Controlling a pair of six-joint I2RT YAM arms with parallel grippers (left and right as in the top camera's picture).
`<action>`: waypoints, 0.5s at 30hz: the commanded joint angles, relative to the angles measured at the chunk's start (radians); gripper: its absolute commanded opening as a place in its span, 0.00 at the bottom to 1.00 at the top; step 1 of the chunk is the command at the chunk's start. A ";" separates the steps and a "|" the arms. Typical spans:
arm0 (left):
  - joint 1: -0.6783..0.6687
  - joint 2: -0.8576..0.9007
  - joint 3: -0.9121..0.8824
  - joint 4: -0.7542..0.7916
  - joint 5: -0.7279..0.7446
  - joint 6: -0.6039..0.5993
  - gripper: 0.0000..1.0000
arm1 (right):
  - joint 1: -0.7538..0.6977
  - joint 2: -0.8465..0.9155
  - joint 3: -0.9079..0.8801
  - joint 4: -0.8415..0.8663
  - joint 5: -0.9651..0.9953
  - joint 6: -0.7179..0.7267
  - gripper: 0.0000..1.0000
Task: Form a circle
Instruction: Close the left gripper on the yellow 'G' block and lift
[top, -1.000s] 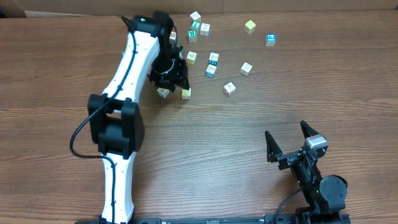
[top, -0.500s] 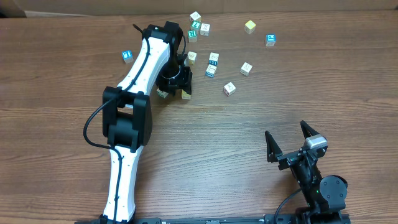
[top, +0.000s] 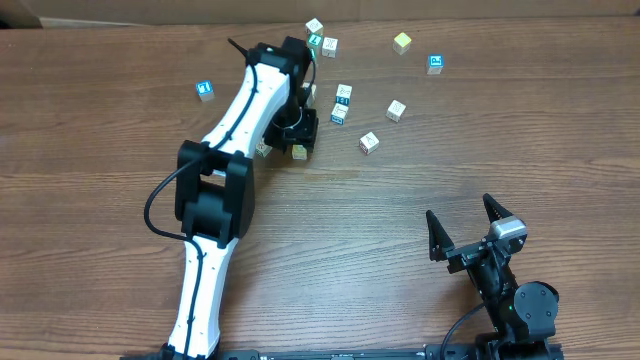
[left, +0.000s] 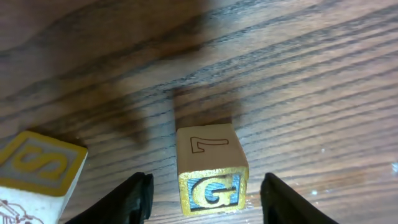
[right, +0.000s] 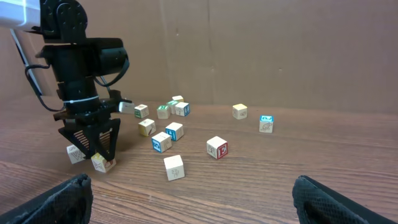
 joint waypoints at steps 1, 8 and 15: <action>-0.012 0.012 0.002 0.002 -0.075 -0.069 0.50 | 0.006 -0.010 -0.010 0.005 0.002 -0.001 1.00; -0.013 0.012 0.002 0.003 -0.074 -0.072 0.29 | 0.006 -0.010 -0.010 0.005 0.002 -0.001 1.00; -0.013 0.008 0.003 -0.043 -0.066 -0.073 0.14 | 0.006 -0.010 -0.010 0.005 0.002 -0.001 1.00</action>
